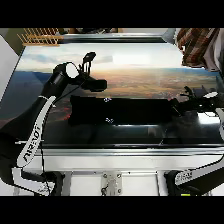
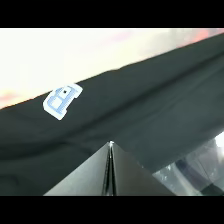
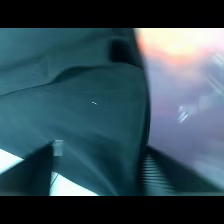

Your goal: Fold the clothes and pants, and hang the long-sleeved shirts on hangers.

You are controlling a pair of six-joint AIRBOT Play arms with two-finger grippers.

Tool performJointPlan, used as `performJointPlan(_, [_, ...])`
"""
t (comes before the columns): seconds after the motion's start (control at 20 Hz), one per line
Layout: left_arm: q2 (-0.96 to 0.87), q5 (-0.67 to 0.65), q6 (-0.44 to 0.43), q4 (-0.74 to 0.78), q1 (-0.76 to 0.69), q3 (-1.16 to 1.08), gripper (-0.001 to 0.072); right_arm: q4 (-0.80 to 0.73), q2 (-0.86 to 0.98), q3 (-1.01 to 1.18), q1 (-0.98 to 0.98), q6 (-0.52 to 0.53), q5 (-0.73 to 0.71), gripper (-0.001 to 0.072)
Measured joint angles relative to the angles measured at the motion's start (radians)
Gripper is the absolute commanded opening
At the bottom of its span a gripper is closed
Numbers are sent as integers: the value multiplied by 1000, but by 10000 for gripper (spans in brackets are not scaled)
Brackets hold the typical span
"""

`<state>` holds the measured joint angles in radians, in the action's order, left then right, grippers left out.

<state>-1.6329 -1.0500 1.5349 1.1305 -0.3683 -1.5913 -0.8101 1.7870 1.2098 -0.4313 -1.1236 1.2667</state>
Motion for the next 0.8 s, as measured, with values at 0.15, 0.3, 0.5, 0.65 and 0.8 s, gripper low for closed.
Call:
performJointPlan(0.15, [-6, 23, 0, 0, -13, 0, 7, -5, 6, -1, 45, 7, -11, 10])
performJointPlan(0.3, [-27, 26, 9, -6, -20, 0, 7, 2, -29, 2, 58, 10, -6, 9])
performJointPlan(0.5, [-99, 42, 12, -45, -47, 0, 7, -87, -130, 57, 61, -46, 40, 9])
performJointPlan(0.65, [-176, 74, 11, -117, -83, -1, 7, -174, -199, 153, 80, -111, 122, 9])
performJointPlan(0.8, [-254, 108, -5, -184, -129, -17, 7, -245, -243, 264, 132, -175, 222, 9])
